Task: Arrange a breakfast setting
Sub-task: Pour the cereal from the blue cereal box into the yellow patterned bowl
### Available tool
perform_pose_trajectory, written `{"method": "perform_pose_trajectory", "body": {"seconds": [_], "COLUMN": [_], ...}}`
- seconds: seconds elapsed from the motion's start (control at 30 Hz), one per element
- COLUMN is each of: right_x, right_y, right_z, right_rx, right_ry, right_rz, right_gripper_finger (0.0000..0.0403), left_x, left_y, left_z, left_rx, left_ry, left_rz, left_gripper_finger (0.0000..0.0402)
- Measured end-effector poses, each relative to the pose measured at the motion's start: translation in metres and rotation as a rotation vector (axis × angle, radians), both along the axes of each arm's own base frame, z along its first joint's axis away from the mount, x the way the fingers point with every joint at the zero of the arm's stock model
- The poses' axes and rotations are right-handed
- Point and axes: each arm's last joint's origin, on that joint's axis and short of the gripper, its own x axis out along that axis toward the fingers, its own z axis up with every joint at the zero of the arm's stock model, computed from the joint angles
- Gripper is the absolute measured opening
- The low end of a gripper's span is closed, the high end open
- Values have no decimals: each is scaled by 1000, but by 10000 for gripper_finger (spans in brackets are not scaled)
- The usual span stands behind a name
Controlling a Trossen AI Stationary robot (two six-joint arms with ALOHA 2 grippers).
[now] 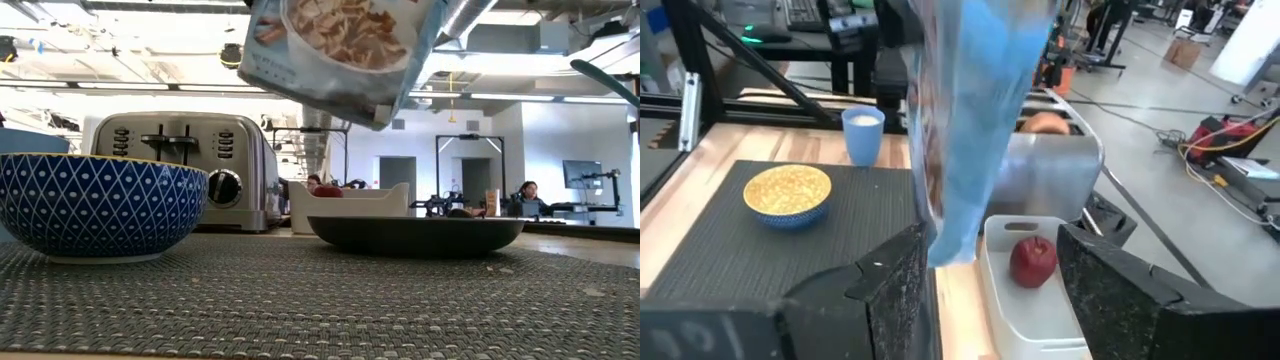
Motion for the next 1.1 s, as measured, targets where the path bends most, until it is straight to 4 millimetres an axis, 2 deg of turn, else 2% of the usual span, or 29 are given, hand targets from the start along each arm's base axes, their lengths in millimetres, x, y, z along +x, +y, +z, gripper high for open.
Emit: {"method": "perform_pose_trajectory", "body": {"seconds": [0.13,0.3,0.5,0.77,0.93,1.1], "right_x": [9,22,39,70,84,88], "right_y": [2,3,3,-2,-8,-9], "right_z": [-22,-40,-45,-49,-50,-48], "right_rx": [4,-33,-79,-79,-73,-52], "right_ry": [-13,-39,-134,-165,-209,-245], "right_rz": [0,1,-6,-58,-67,73], "right_gripper_finger": [252,253,253,256,291,368], "left_x": [-9,-21,-29,-30,-30,-30], "left_y": [-1,2,3,2,2,2], "left_z": [17,33,47,51,51,52], "left_rx": [18,18,10,-2,-2,-2], "left_ry": [-117,-238,-381,-427,-428,-431], "left_rz": [1,-26,-52,-84,-86,-85], "left_gripper_finger": [0,0,0,0,0,0]}}
